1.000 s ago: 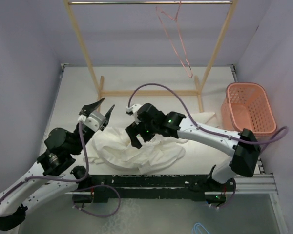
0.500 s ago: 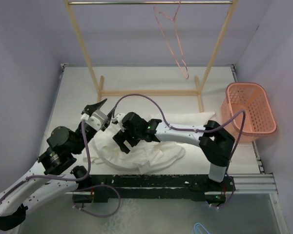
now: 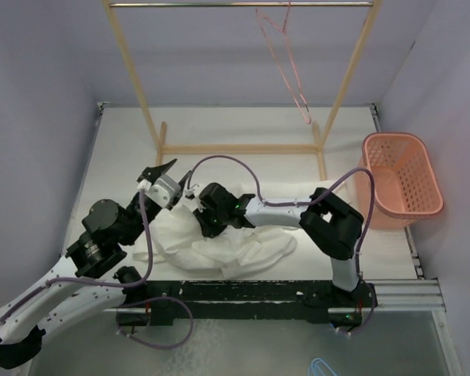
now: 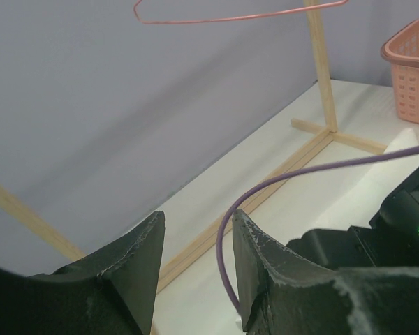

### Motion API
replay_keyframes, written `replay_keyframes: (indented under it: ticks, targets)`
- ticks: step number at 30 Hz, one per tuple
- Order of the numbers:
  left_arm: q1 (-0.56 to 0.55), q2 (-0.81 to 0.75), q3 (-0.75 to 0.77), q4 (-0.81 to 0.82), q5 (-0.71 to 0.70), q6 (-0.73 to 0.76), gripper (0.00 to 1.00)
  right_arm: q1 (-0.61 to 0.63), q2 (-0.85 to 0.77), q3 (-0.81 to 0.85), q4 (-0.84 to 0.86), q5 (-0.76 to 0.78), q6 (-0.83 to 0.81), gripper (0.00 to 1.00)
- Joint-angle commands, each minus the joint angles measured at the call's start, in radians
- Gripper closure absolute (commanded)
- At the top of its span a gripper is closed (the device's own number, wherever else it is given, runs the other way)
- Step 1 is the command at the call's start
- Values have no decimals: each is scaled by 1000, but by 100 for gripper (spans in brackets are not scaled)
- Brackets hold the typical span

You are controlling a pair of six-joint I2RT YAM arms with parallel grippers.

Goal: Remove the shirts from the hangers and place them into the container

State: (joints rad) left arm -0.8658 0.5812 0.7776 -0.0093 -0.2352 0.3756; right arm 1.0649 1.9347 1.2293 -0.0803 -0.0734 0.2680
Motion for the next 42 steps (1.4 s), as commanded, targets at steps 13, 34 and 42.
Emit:
replay_keyframes:
  ticks: [13,34,42]
  targets:
    - [5,15,21,26,34,-32,51,-273,-666,-238,-52,-70,160,100]
    - [6,5,39,12,76,-69,50,-273,-988,647,-963,880,140,100]
    - [6,8,56,5,123,-108,50,-268,-733,1205,-882,1195,-226,100]
